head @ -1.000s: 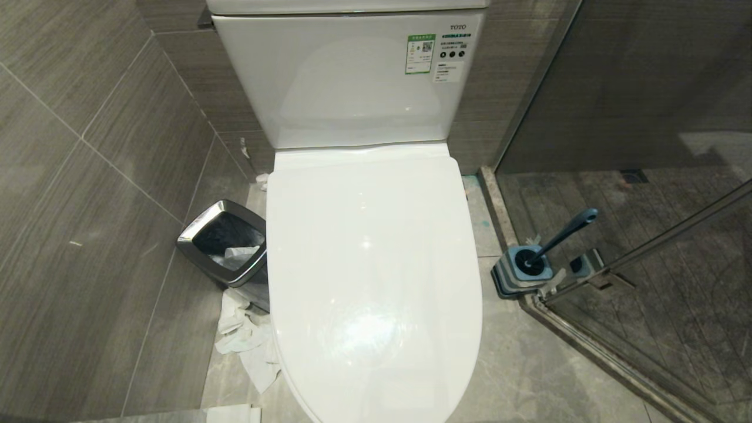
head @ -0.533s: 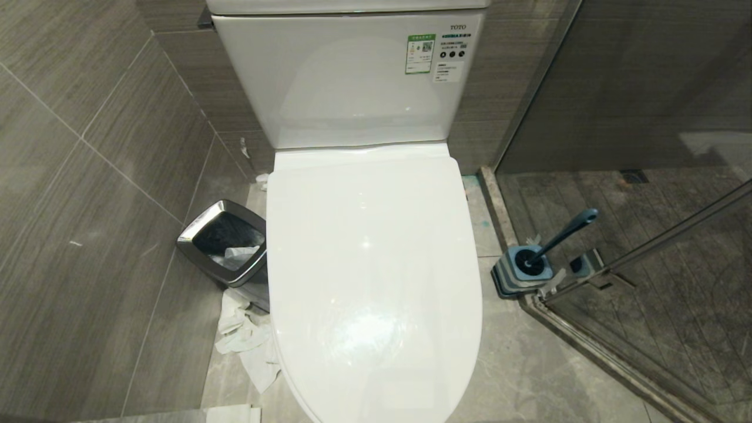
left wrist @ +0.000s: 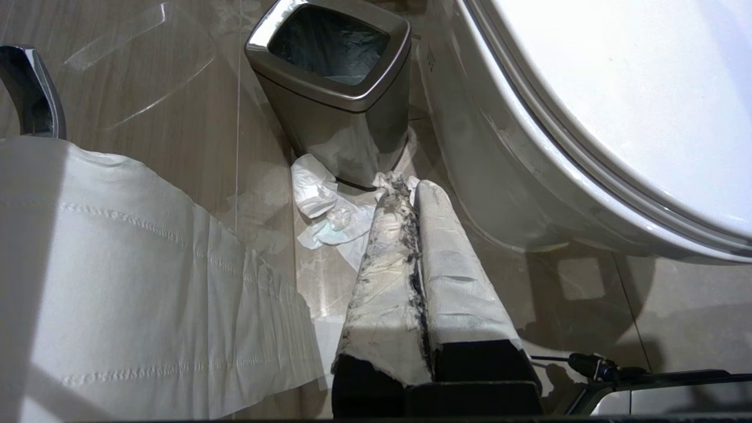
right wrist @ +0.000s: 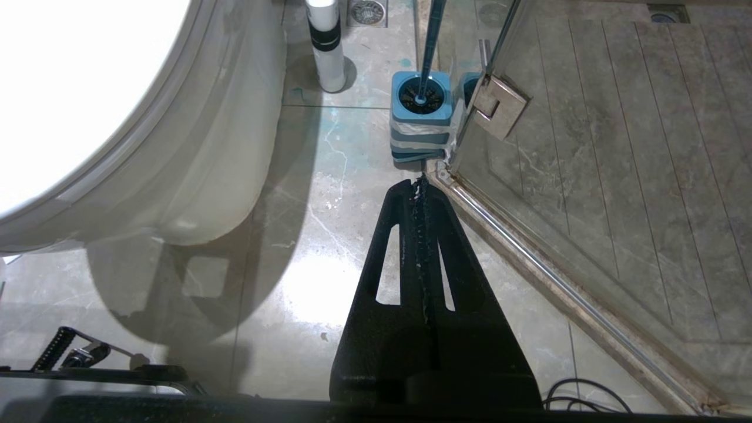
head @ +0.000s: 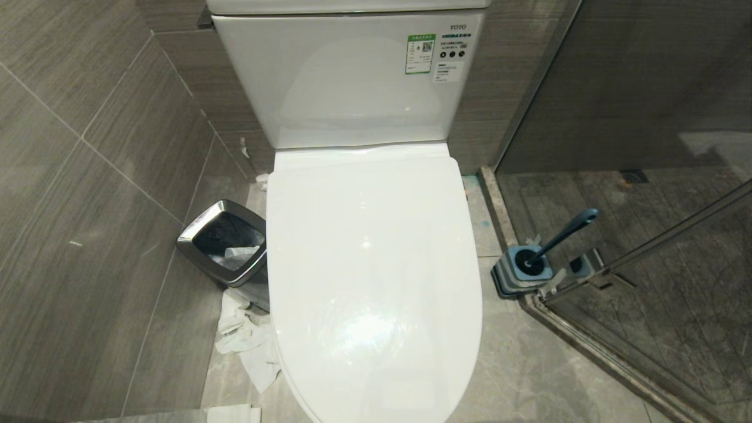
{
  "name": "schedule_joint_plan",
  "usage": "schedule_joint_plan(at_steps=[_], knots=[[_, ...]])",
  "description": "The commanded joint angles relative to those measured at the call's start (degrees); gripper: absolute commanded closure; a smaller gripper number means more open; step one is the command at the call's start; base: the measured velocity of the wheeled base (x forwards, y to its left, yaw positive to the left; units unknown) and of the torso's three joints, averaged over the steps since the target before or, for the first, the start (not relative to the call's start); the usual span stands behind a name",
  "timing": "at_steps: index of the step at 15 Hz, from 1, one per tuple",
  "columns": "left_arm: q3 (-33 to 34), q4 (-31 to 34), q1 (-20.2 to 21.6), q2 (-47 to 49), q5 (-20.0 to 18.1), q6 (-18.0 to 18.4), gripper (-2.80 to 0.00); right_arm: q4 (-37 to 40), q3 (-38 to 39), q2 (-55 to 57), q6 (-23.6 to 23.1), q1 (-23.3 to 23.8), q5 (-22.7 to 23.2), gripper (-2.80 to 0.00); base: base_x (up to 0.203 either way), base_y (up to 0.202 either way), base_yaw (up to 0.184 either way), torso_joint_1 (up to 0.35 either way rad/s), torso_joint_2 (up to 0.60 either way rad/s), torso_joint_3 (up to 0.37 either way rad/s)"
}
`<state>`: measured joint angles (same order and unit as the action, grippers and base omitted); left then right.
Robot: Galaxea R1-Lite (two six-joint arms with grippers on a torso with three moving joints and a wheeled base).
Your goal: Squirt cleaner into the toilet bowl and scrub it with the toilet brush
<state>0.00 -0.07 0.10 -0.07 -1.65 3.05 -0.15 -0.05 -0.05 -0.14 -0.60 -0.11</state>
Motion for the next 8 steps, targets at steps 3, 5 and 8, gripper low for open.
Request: schedule_joint_plan(at_steps=[3,5,8], knots=[[0.09,-0.01,0.07,0.07,-0.02,0.02,0.0,0.0,0.05,0.05,-0.03,-0.02,-0.07,0.0,0.0,0.0,0.0,0.0,0.0,0.0],[0.09,-0.01,0.01,0.07,-0.02,0.02,0.0,-0.02,0.05,0.05,-0.03,-0.02,-0.07,0.0,0.0,0.0,0.0,0.0,0.0,0.0],[0.09,-0.01,0.08,0.07,-0.02,0.02,0.0,0.06,0.04,0.05,0.23,-0.02,-0.15,0.0,0.0,0.0,0.0,0.0,0.0,0.0]])
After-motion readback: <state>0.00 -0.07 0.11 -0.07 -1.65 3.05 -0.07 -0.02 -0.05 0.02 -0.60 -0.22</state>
